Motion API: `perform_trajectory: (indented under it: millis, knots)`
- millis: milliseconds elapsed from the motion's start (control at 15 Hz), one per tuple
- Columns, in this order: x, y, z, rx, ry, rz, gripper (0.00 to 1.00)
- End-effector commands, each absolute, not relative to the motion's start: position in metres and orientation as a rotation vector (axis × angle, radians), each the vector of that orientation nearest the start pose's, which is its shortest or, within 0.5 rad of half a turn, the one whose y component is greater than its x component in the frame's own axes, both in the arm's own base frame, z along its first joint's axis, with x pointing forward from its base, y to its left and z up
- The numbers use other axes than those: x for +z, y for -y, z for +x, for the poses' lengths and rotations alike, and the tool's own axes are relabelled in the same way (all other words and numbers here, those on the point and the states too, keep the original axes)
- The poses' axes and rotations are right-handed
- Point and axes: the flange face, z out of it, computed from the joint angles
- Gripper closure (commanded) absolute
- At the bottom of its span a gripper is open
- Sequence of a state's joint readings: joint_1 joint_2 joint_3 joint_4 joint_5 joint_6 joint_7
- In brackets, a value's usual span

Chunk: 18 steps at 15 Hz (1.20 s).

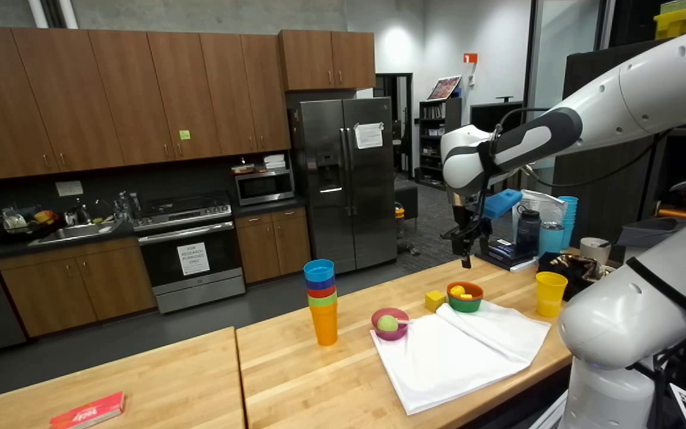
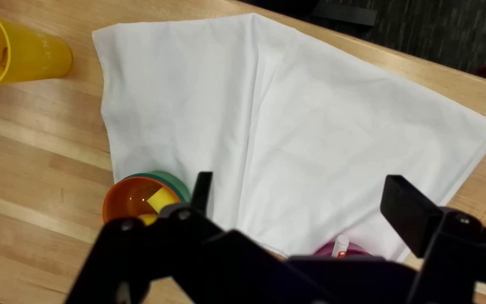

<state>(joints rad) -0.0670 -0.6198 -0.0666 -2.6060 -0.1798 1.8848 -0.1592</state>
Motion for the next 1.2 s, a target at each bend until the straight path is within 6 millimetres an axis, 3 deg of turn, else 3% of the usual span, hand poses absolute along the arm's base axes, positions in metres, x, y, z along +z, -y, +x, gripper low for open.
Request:
perform_trajectory:
  millis: [0, 933, 1133]
  knots:
    - [0.444, 0.059, 0.341, 0.193, 0.169, -3.245, 0.0]
    - [0.444, 0.059, 0.341, 0.193, 0.169, -3.245, 0.0]
    - [0.456, 0.057, 0.352, 0.166, 0.221, -3.29, 0.0]
